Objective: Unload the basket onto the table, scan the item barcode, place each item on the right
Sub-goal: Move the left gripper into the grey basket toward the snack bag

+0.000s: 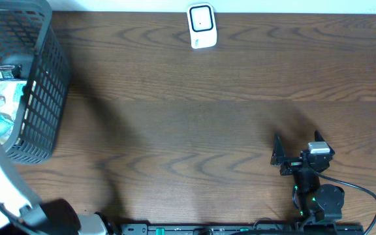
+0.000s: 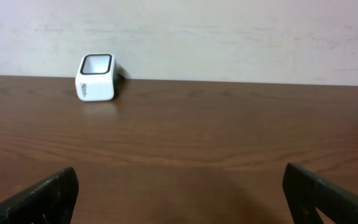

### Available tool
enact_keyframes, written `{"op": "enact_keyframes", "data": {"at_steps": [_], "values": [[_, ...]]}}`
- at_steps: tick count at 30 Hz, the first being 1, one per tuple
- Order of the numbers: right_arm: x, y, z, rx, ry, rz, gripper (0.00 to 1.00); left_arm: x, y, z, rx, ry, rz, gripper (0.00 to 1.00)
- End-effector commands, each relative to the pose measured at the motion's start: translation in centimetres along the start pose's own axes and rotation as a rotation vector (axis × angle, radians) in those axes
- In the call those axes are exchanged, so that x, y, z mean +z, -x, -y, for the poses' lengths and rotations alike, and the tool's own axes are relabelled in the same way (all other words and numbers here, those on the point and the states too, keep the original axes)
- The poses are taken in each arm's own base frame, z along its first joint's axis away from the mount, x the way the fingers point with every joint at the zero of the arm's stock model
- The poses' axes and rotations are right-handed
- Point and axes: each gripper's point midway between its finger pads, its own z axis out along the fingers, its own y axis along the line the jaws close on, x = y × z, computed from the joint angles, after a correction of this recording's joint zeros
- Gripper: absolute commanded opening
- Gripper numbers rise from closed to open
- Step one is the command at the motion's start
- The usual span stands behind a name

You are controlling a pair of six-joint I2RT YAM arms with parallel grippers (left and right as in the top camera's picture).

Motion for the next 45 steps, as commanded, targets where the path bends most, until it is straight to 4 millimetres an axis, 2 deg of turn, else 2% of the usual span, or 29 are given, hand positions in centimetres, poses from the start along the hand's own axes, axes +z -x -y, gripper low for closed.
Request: {"op": "enact_keyframes", "data": {"at_steps": [1, 3, 6, 9, 12, 13, 17, 20, 26, 29, 34, 39, 45], "values": [[0.0, -0.1, -0.2, -0.008, 0.009, 0.000, 0.99, 4.3, -3.4, -4.0, -0.061, 0.143, -0.132, 0.98], [0.0, -0.1, -0.2, -0.008, 0.009, 0.000, 0.99, 6.9, -6.8, -5.9, -0.058, 0.198, -0.254, 0.98], [0.0, -0.1, -0.2, -0.008, 0.009, 0.000, 0.99, 8.8, -10.3, -7.2, -0.087, 0.245, -0.371, 0.98], [0.0, -0.1, -0.2, -0.008, 0.009, 0.000, 0.99, 10.2, -13.5, -7.5, -0.057, 0.264, -0.481, 0.98], [0.0, -0.1, -0.2, -0.008, 0.009, 0.000, 0.99, 12.1, -16.4, -6.1, 0.082, 0.179, -0.578, 1.00], [0.0, -0.1, -0.2, -0.008, 0.009, 0.000, 0.99, 13.4, -18.5, -5.0, 0.184, 0.119, -0.638, 1.00], [0.0, -0.1, -0.2, -0.008, 0.009, 0.000, 0.99, 15.1, -21.6, -3.7, 0.305, 0.064, -0.711, 1.00], [0.0, -0.1, -0.2, -0.008, 0.009, 0.000, 0.99, 15.9, -23.2, -2.3, 0.404, 0.018, -0.734, 1.00], [0.0, -0.1, -0.2, -0.008, 0.009, 0.000, 0.99, 16.3, -23.2, 0.8, 0.522, -0.050, -0.687, 1.00], [0.0, -0.1, -0.2, -0.008, 0.009, 0.000, 0.99, 16.3, -23.3, 1.7, 0.564, -0.072, -0.679, 1.00], [0.0, -0.1, -0.2, -0.008, 0.009, 0.000, 0.99, 16.8, -23.8, 1.1, 0.572, -0.042, -0.673, 0.97], [0.0, -0.1, -0.2, -0.008, 0.009, 0.000, 0.99, 17.9, -26.1, -0.7, 0.596, -0.006, -0.700, 0.97], [0.0, -0.1, -0.2, -0.008, 0.009, 0.000, 0.99, 19.5, -27.5, -1.1, 0.653, -0.025, -0.690, 0.96]]}}
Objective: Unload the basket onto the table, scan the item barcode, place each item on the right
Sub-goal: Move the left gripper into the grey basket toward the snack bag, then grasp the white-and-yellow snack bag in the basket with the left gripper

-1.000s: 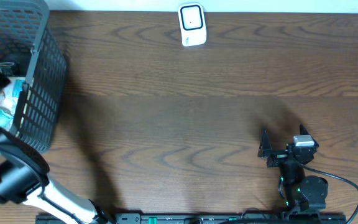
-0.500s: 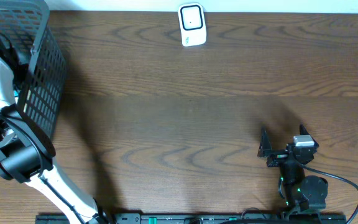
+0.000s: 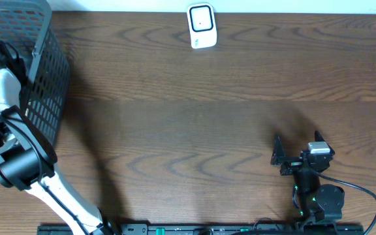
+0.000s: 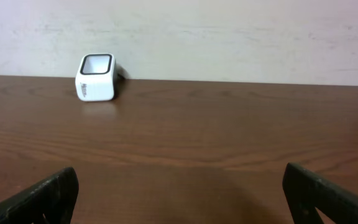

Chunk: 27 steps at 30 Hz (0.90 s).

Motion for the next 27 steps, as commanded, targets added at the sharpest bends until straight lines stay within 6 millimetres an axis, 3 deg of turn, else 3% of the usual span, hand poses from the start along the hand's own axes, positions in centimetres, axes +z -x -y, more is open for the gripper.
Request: {"op": "enact_keyframes", "data": {"at_steps": [1, 4, 6, 9, 13, 14, 18, 21, 22, 24, 25, 27], "values": [[0.0, -0.1, -0.2, -0.008, 0.009, -0.001, 0.99, 1.8, -0.9, 0.2, 0.056, 0.006, -0.032, 0.96], [0.0, -0.1, -0.2, -0.008, 0.009, 0.000, 0.99, 3.1, -1.7, 0.5, 0.059, -0.001, -0.059, 0.94], [0.0, -0.1, -0.2, -0.008, 0.009, -0.001, 0.99, 4.1, -2.3, 0.6, 0.058, -0.005, -0.082, 0.84], [0.0, -0.1, -0.2, -0.008, 0.009, 0.000, 0.99, 4.8, -2.9, 0.3, 0.046, -0.006, -0.100, 0.52], [0.0, -0.1, -0.2, -0.008, 0.009, 0.000, 0.99, 4.9, -3.1, -0.7, 0.026, 0.000, -0.101, 0.25], [0.0, -0.1, -0.2, -0.008, 0.008, 0.000, 0.99, 4.9, -3.2, -0.9, 0.005, 0.002, -0.104, 0.11], [0.0, -0.1, -0.2, -0.008, 0.009, 0.000, 0.99, 4.1, -2.4, -1.8, -0.123, 0.017, -0.077, 0.07], [0.0, -0.1, -0.2, -0.008, 0.009, 0.000, 0.99, 0.9, 0.4, -2.6, -0.283, 0.002, 0.024, 0.07], [0.0, -0.1, -0.2, -0.008, 0.009, 0.000, 0.99, -1.4, 2.1, -2.5, -0.331, -0.046, 0.094, 0.07], [0.0, -0.1, -0.2, -0.008, 0.009, 0.000, 0.99, -4.2, 3.9, -2.2, -0.349, -0.110, 0.178, 0.07], [0.0, -0.1, -0.2, -0.008, 0.008, 0.000, 0.99, -6.6, 5.2, -2.1, -0.359, -0.153, 0.245, 0.07], [0.0, -0.1, -0.2, -0.008, 0.009, 0.000, 0.99, -13.2, 7.9, -2.9, -0.428, -0.214, 0.417, 0.07]]}}
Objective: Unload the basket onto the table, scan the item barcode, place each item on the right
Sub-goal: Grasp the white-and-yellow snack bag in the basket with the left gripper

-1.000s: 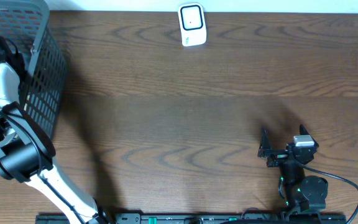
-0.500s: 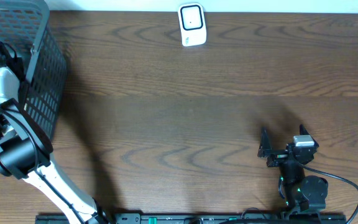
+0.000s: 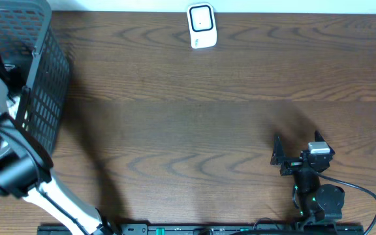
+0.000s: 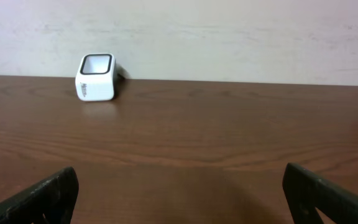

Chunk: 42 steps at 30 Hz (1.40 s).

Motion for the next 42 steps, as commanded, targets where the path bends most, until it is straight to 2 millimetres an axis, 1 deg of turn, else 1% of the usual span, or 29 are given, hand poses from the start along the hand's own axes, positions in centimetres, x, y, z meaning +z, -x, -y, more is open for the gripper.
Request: {"op": "enact_keyframes", "data": {"at_steps": [1, 2, 3, 5, 7, 10, 11, 12, 13, 14, 15, 16, 17, 18, 19, 21, 23, 24, 26, 27, 29, 30, 31, 34, 37, 40, 42], "values": [[0.0, -0.1, -0.2, -0.008, 0.009, 0.000, 0.99, -11.2, 7.0, 2.1, -0.150, -0.182, 0.289, 0.07], [0.0, -0.1, -0.2, -0.008, 0.009, 0.000, 0.99, -13.4, 7.9, 2.0, -0.177, -0.197, 0.342, 0.07], [0.0, -0.1, -0.2, -0.008, 0.009, 0.000, 0.99, -15.0, 8.5, 1.9, -0.193, -0.203, 0.377, 0.07], [0.0, -0.1, -0.2, -0.008, 0.009, 0.000, 0.99, -20.3, 9.7, 1.5, -0.215, -0.218, 0.488, 0.07], [0.0, -0.1, -0.2, -0.008, 0.009, 0.000, 0.99, -23.1, 10.0, 1.3, -0.214, -0.223, 0.541, 0.07], [0.0, -0.1, -0.2, -0.008, 0.009, 0.000, 0.99, -25.9, 10.2, 1.0, -0.215, -0.229, 0.597, 0.07], [0.0, -0.1, -0.2, -0.008, 0.009, 0.000, 0.99, -26.5, 10.1, 1.0, -0.214, -0.229, 0.605, 0.07], [0.0, -0.1, -0.2, -0.008, 0.009, 0.000, 0.99, -26.6, 10.0, 1.0, -0.215, -0.228, 0.601, 0.09], [0.0, -0.1, -0.2, -0.008, 0.009, 0.000, 0.99, -26.4, 9.7, 1.0, -0.215, -0.227, 0.588, 0.30], [0.0, -0.1, -0.2, -0.008, 0.009, 0.000, 0.99, -25.4, 9.1, 1.1, -0.216, -0.223, 0.550, 0.65], [0.0, -0.1, -0.2, -0.008, 0.009, 0.000, 0.99, -24.6, 8.8, 1.1, -0.216, -0.221, 0.528, 0.79], [0.0, -0.1, -0.2, -0.008, 0.009, 0.000, 0.99, -23.8, 8.5, 1.2, -0.216, -0.219, 0.508, 0.88], [0.0, -0.1, -0.2, -0.008, 0.009, 0.000, 0.99, -23.0, 8.2, 1.3, -0.210, -0.215, 0.488, 0.96], [0.0, -0.1, -0.2, -0.008, 0.009, 0.000, 0.99, -21.9, 7.7, 1.4, -0.185, -0.206, 0.459, 1.00], [0.0, -0.1, -0.2, -0.008, 0.009, 0.000, 0.99, -20.9, 7.4, 1.4, -0.155, -0.198, 0.434, 0.98], [0.0, -0.1, -0.2, -0.008, 0.009, 0.000, 0.99, -18.3, 6.2, 1.6, -0.052, -0.174, 0.362, 0.98], [0.0, -0.1, -0.2, -0.008, 0.009, 0.000, 0.99, -16.3, 5.4, 1.7, 0.010, -0.162, 0.310, 0.98], [0.0, -0.1, -0.2, -0.008, 0.009, 0.000, 0.99, -14.8, 4.7, 1.6, 0.020, -0.159, 0.267, 0.98], [0.0, -0.1, -0.2, -0.008, 0.009, 0.000, 0.99, -12.4, 3.6, 1.3, 0.011, -0.155, 0.199, 0.98], [0.0, -0.1, -0.2, -0.008, 0.009, 0.000, 0.99, -10.2, 2.5, 1.0, 0.008, -0.151, 0.138, 0.98], [0.0, -0.1, -0.2, -0.008, 0.009, 0.000, 0.99, -8.0, 1.2, 0.5, 0.015, -0.149, 0.076, 0.98], [0.0, -0.1, -0.2, -0.008, 0.009, 0.000, 0.99, -7.3, 0.8, 0.4, 0.021, -0.151, 0.055, 0.98], [0.0, -0.1, -0.2, -0.008, 0.009, 0.000, 0.99, -6.2, 0.0, 0.7, 0.045, -0.175, 0.021, 0.98], [0.0, -0.1, -0.2, -0.008, 0.009, 0.000, 0.99, -4.6, -1.7, 2.2, 0.105, -0.291, -0.037, 0.98], [0.0, -0.1, -0.2, -0.008, 0.009, 0.000, 0.99, -3.3, -3.3, 3.5, 0.122, -0.365, -0.095, 0.98], [0.0, -0.1, -0.2, -0.008, 0.009, 0.000, 0.99, -2.5, -5.1, 5.6, 0.179, -0.501, -0.146, 0.98], [0.0, -0.1, -0.2, -0.008, 0.009, 0.000, 0.99, -2.2, -5.8, 5.9, 0.203, -0.525, -0.164, 0.98]]}}
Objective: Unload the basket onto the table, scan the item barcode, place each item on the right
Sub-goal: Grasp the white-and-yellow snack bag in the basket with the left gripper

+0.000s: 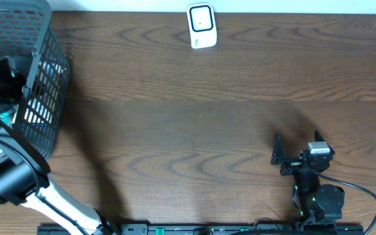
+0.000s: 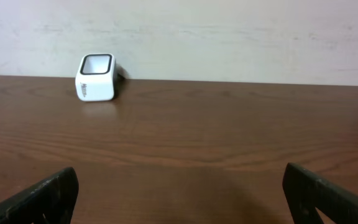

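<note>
The white barcode scanner (image 1: 201,26) stands at the table's far edge, also seen in the right wrist view as the scanner (image 2: 96,77) at the far left. My left gripper (image 1: 5,75) reaches down inside the dark mesh basket (image 1: 41,85) at the far left. Its jaws are hidden among the contents, and only a bit of teal packaging (image 1: 4,115) shows beneath the arm. My right gripper (image 1: 297,139) rests open at the front right, nothing between its fingers (image 2: 48,196).
The basket takes up the table's left end, with my left arm rising from the front left corner over it. A pale wall runs behind the table's far edge. Bare brown wood lies between the scanner and my right gripper.
My left arm has shifted a little inside the basket, and its dark gripper end now shows closer to the basket's right wall. The right arm and the scanner have not moved.
At first my left arm was at the left edge, and a box and packets showed in the basket. Then the arm was over the basket, covering them. Afterwards it was lower inside the basket, where it remains. The right gripper stayed open and still.
</note>
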### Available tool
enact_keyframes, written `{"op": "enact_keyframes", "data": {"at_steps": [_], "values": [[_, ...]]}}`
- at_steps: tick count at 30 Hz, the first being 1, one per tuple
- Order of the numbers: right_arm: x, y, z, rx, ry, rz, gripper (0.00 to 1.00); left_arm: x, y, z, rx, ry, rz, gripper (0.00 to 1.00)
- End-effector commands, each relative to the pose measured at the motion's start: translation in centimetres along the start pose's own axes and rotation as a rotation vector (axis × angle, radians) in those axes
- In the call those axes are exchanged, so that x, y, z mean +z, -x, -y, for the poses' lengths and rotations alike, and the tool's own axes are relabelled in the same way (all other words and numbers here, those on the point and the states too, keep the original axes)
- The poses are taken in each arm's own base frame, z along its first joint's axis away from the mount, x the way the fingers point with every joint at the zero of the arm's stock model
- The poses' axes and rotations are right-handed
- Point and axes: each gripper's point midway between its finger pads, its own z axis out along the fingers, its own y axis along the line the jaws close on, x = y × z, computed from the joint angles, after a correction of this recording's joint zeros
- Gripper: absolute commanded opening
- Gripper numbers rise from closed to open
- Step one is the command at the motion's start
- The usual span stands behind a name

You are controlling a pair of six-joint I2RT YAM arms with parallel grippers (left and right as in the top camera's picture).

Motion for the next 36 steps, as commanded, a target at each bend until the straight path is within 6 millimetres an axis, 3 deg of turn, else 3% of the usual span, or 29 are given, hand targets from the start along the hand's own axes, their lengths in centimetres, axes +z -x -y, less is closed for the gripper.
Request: {"op": "enact_keyframes", "data": {"at_steps": [1, 7, 17, 18, 21, 22, 24, 26, 27, 31, 36], "values": [[0.0, -0.1, -0.2, -0.008, 0.009, 0.000, 0.99, 1.3, -1.0, 1.9, 0.097, -0.133, -0.029, 0.98], [0.0, -0.1, -0.2, -0.008, 0.009, 0.000, 0.99, 2.7, -1.8, 1.5, 0.114, -0.134, -0.059, 0.98], [0.0, -0.1, -0.2, -0.008, 0.009, 0.000, 0.99, 8.2, -4.7, -3.7, 0.036, 0.071, -0.190, 0.97], [0.0, -0.1, -0.2, -0.008, 0.009, 0.000, 0.99, 8.2, -4.5, -5.0, -0.006, 0.146, -0.185, 0.86], [0.0, -0.1, -0.2, -0.008, 0.009, 0.000, 0.99, 8.0, -4.5, -6.0, -0.013, 0.201, -0.187, 0.85], [0.0, -0.1, -0.2, -0.008, 0.009, 0.000, 0.99, 8.0, -4.5, -6.0, -0.013, 0.202, -0.186, 0.75], [0.0, -0.1, -0.2, -0.008, 0.008, 0.000, 0.99, 8.0, -4.2, -6.3, -0.046, 0.217, -0.174, 0.37], [0.0, -0.1, -0.2, -0.008, 0.009, 0.000, 0.99, 7.9, -4.0, -6.7, -0.091, 0.241, -0.157, 0.12], [0.0, -0.1, -0.2, -0.008, 0.009, 0.000, 0.99, 7.9, -3.8, -6.8, -0.126, 0.246, -0.145, 0.08], [0.0, -0.1, -0.2, -0.008, 0.009, 0.000, 0.99, 6.8, -2.2, -6.6, -0.265, 0.253, -0.087, 0.07], [0.0, -0.1, -0.2, -0.008, 0.009, 0.000, 0.99, 0.6, 2.3, -5.4, -0.456, 0.251, 0.116, 0.07]]}}
